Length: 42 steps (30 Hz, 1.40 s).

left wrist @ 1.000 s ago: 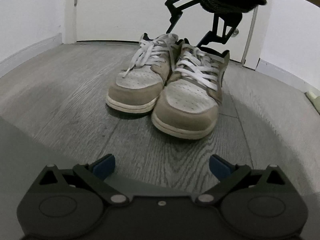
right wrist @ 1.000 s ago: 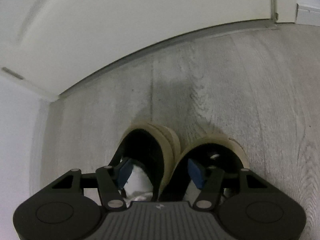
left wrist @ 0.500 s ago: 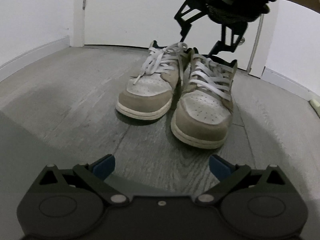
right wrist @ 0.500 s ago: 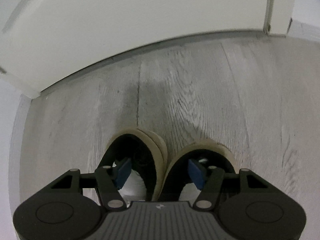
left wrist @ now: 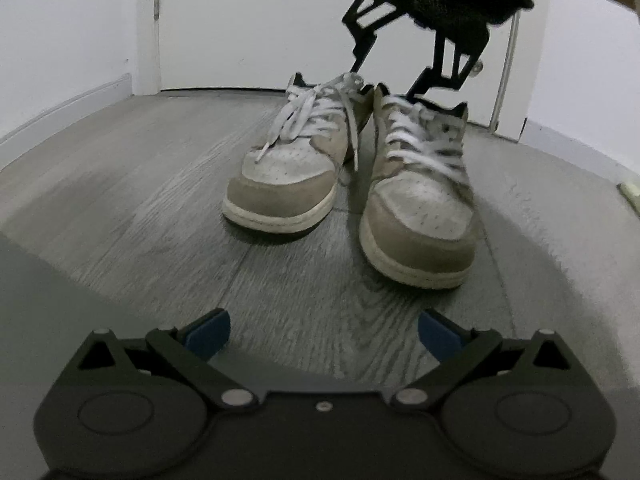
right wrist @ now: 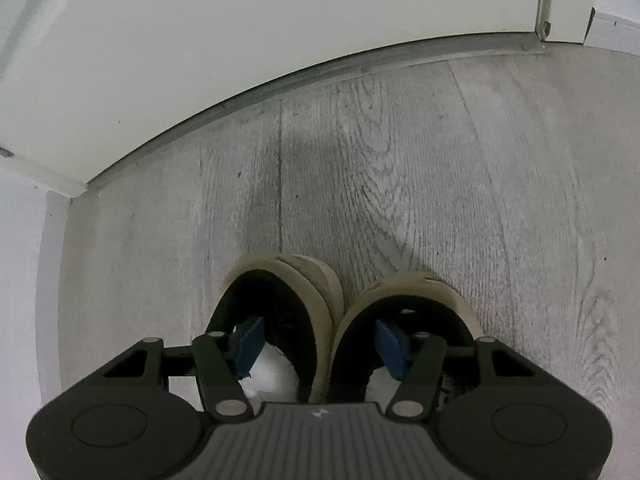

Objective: Organize scattered shoes

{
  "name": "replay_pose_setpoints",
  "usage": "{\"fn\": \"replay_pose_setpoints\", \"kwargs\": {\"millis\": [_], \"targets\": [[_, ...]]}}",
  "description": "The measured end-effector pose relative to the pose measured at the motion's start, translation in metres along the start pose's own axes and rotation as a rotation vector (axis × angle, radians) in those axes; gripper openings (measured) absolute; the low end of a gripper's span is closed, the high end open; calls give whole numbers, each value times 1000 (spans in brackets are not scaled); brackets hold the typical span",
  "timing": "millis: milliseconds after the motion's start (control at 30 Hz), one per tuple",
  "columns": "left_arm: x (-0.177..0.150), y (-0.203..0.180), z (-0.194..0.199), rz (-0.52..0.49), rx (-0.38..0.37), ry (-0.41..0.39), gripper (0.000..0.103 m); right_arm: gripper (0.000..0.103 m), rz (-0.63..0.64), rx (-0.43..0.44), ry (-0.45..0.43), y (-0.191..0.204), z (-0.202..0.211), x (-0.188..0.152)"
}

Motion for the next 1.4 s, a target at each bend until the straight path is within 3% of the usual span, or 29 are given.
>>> {"fn": "replay_pose_setpoints", "kwargs": {"millis": [367,500,567,667,833,1100,1133,1167,1267,1333,1400], "targets": [[-1,2,-2,8,3,12,102,62,11,-74,42,-4,-31,9],[0,3,-1,18,2,10,102,61,30,-64,-2,-6,-30,5],[0,3,0,19,3,7,102,56,61,-63,-47,-4,-29,2],[0,6,3,22,17,-2,102,49,121,-50,-144,-1,-25,-6],[3,17,7,75,31,-34,102,44,160,21,-389,-12,1,-29],[11,30,17,160,56,-126,102,41,92,223,-731,-81,74,-57],[13,31,19,177,59,-147,102,32,87,241,-784,-93,87,-61],[14,32,20,189,59,-165,102,32,93,250,-834,-101,100,-65],[15,29,21,214,20,-202,102,32,266,242,-1063,-116,152,-78],[15,29,20,218,21,-213,102,29,333,224,-1090,-121,167,-75],[16,33,21,223,36,-233,102,26,342,249,-1040,-126,168,-65]]}}
Point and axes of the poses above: each gripper's, at about its wrist camera, not at the fingertips, and z roughly against the way its jaws point, y to its left, x to its top, the point moved 7 cm from there along -z, roughly the way its jaws point, and after that the axes turned 2 degrees about -z, right-handed, at the moved point
